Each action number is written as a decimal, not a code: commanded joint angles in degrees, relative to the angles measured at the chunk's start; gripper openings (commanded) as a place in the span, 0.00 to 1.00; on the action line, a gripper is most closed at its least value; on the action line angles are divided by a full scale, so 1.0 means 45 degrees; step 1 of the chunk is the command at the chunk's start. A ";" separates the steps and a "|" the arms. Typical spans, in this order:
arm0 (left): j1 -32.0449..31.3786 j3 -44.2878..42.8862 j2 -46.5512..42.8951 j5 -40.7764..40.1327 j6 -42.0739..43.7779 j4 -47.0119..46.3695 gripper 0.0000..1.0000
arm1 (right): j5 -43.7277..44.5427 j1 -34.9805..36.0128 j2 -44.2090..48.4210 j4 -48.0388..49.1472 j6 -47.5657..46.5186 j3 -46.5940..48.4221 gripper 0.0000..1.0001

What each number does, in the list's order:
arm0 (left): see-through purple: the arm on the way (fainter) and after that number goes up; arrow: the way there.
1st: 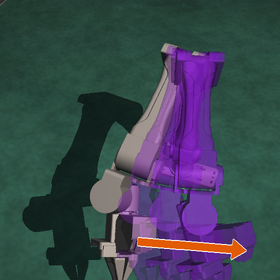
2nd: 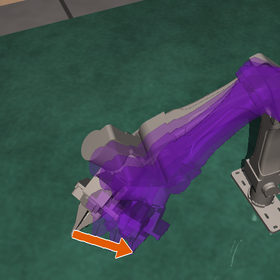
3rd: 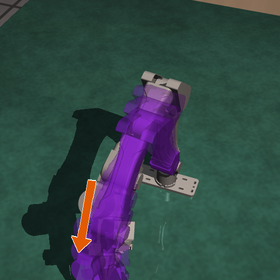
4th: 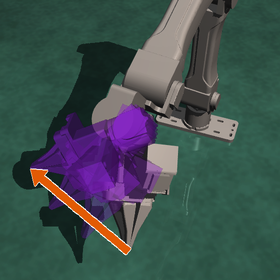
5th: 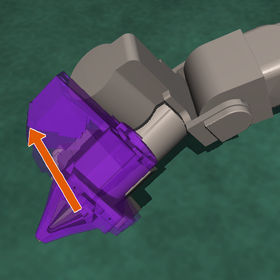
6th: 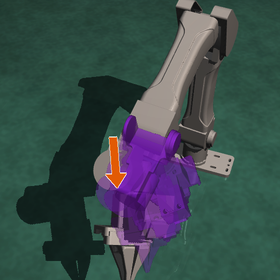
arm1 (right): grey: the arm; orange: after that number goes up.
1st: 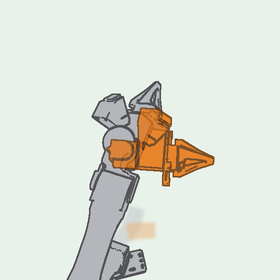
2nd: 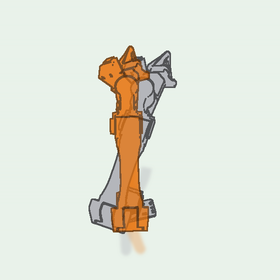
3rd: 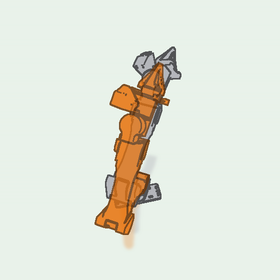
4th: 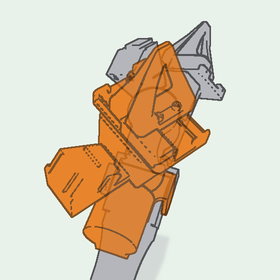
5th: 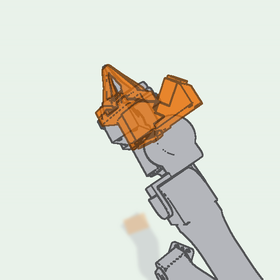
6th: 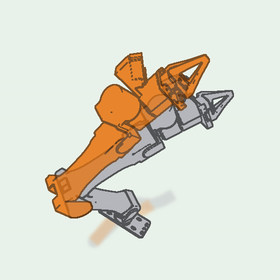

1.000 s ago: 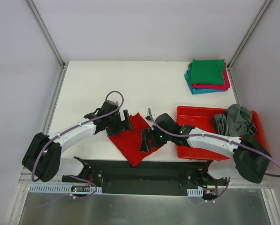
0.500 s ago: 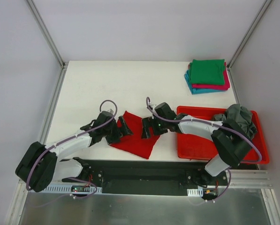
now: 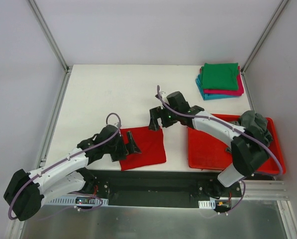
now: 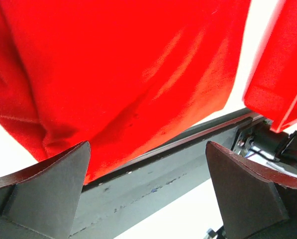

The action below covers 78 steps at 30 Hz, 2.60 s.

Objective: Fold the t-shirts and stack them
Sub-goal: Put the neatly folded tshirt into the corner of the board with the right arm

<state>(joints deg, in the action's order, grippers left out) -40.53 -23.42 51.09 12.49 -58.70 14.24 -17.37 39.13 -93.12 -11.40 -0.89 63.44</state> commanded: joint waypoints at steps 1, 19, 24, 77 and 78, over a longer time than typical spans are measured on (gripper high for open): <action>-0.0016 -0.2272 0.0597 -0.1268 0.1654 0.1111 0.99 | -0.0632 0.0034 0.2155 0.0011 0.0661 -0.1359 0.96; 0.3714 -0.5773 0.8255 -0.3323 0.3356 0.1308 0.99 | 0.3396 -0.0083 0.8078 0.0621 0.1740 -0.5114 0.96; 0.3714 -0.5889 0.8140 -0.2816 0.3551 0.1328 0.99 | 0.3504 0.0675 0.7004 -0.0221 0.1915 -0.4333 0.96; 0.3715 -0.1944 -0.3189 -0.6272 0.2204 0.6015 0.99 | 1.4991 0.3650 -0.2783 -0.2214 -0.4019 0.2736 0.01; 0.3715 -0.1925 -0.3305 -0.6330 0.2165 0.6054 0.99 | 1.4972 0.3396 -0.2802 -0.2058 -0.4331 0.2893 0.01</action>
<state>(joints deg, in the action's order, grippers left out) -24.27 -32.82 38.22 -13.04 -47.46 39.24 37.08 58.33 -105.25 -21.76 -8.34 71.53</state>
